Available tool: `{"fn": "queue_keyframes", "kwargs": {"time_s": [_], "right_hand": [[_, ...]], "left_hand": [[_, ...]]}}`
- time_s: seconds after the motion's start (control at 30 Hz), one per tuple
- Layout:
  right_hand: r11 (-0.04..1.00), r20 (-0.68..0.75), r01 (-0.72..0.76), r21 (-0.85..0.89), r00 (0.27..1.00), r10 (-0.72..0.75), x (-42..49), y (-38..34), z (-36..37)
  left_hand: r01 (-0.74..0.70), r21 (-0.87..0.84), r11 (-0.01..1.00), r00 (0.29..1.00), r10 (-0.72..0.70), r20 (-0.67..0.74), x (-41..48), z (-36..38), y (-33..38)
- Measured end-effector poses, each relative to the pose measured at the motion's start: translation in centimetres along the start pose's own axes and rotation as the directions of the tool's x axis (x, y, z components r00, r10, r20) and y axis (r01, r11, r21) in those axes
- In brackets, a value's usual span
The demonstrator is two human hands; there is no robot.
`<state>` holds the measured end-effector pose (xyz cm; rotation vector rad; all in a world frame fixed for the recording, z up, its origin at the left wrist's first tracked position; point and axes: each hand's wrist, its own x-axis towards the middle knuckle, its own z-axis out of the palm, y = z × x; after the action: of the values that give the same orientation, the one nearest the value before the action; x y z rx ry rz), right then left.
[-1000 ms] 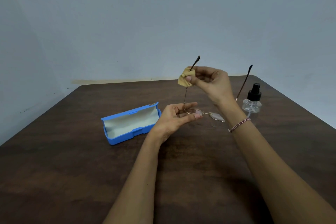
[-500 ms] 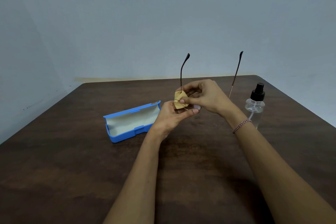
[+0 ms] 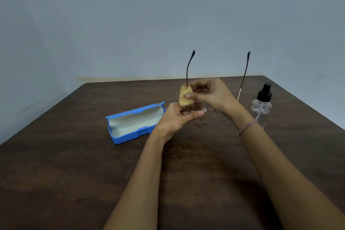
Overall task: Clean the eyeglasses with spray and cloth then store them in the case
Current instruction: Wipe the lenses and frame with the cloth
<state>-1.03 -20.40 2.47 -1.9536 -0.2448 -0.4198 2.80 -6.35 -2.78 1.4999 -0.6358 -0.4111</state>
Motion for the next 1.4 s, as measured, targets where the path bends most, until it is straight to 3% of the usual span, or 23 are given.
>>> {"fn": "queue_keyframes", "kwargs": {"time_s": [0.07, 0.17, 0.37, 0.53, 0.67, 0.97, 1.2, 1.4], "right_hand": [[0.989, 0.078, -0.016, -0.146, 0.997, 0.027, 0.1, 0.4, 0.1], [0.986, 0.054, 0.008, -0.164, 0.999, 0.000, 0.2, 0.3, 0.1], [0.993, -0.183, 0.085, 0.087, 0.981, -0.068, 0.2, -0.2, 0.0], [0.944, -0.415, 0.212, 0.252, 0.905, -0.092, 0.1, -1.5, -0.6], [0.912, -0.486, 0.285, 0.296, 0.867, -0.114, -0.1, -2.2, -0.8], [0.936, -0.433, 0.288, 0.203, 0.883, -0.178, -0.3, -2.5, -1.1], [0.986, -0.215, 0.153, 0.070, 0.967, -0.135, -0.1, -0.7, -0.9], [0.945, -0.338, 0.220, 0.241, 0.932, -0.131, -0.1, -0.9, -1.0]], "left_hand": [[-0.008, 0.000, 1.000, 1.000, 0.008, -0.014, 0.0, -0.2, 0.0], [-0.007, -0.010, 1.000, 1.000, 0.007, -0.009, 0.1, -0.3, -0.2], [0.055, 0.004, 0.998, 0.996, -0.055, 0.065, 0.1, 0.0, -0.5], [0.108, 0.061, 0.992, 0.987, -0.115, 0.116, 0.1, 0.2, -0.7], [0.119, 0.051, 0.992, 0.985, -0.125, 0.119, 0.1, 0.2, -0.7], [0.112, 0.067, 0.991, 0.985, -0.120, 0.121, 0.0, 0.2, -0.4], [0.074, 0.070, 0.995, 0.989, -0.082, 0.126, -0.1, 0.2, -0.3], [0.083, 0.088, 0.993, 0.986, -0.095, 0.137, -0.1, 0.1, -0.1]]}}
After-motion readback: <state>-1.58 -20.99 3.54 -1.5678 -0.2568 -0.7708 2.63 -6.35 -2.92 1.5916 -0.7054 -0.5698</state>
